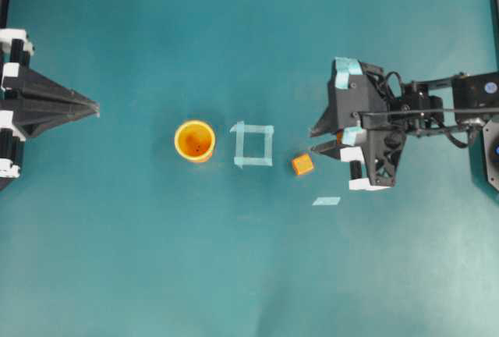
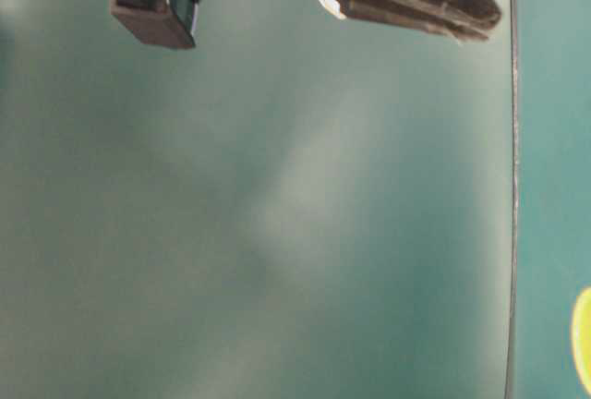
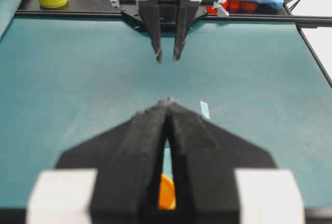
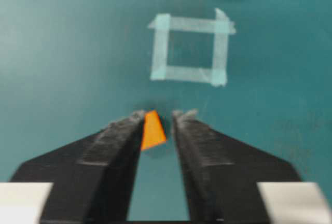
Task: Move the block toward the cup with right arm.
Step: 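Lower the open right gripper around the orange cube, then close the right gripper on the orange cube and lift it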
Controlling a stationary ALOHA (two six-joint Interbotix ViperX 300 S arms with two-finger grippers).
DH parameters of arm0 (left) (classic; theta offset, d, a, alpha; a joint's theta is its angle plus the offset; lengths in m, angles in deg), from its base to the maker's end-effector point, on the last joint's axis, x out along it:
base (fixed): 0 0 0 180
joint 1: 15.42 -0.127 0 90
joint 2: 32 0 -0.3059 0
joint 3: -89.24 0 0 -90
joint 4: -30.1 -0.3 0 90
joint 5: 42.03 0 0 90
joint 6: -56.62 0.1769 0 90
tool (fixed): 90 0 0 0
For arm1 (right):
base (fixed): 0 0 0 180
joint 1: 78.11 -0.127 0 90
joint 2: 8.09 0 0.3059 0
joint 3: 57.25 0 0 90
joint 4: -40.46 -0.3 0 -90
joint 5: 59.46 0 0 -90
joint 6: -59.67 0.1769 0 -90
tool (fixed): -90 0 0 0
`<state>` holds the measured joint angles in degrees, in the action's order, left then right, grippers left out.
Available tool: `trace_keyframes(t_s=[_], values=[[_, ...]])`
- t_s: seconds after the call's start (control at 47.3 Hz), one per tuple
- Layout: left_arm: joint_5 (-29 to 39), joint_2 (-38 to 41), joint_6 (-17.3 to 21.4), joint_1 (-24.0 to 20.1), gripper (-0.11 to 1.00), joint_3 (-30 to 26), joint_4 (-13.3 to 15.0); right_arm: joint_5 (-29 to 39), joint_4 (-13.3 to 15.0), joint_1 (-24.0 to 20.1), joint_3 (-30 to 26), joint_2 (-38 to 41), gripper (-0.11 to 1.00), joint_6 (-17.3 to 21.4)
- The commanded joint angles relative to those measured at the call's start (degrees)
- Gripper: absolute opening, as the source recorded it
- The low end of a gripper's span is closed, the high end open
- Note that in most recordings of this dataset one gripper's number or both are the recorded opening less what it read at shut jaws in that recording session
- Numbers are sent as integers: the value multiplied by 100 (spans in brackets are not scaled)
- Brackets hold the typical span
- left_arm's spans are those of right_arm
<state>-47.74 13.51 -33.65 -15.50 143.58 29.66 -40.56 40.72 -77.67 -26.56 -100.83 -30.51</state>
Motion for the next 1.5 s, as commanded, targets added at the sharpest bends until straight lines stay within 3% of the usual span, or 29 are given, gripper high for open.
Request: trace_keyframes(t_s=[0.0, 0.19, 0.401, 0.845, 1.479], values=[[-26, 18, -9, 0, 0, -158, -9, -18, -9, 9, -149, 0, 44, 0], [-18, 26, -9, 0, 0, -158, -9, -18, -9, 9, -114, 211, 58, 18], [-18, 26, 0, 0, 0, -158, -9, -53, -9, 9, -149, 703, 66, 18], [18, 26, -9, 0, 0, -158, -9, -659, -9, -70, -149, 1283, 66, 18], [18, 18, 0, 0, 0, -158, -9, -914, -9, -255, -97, 1679, 66, 26]])
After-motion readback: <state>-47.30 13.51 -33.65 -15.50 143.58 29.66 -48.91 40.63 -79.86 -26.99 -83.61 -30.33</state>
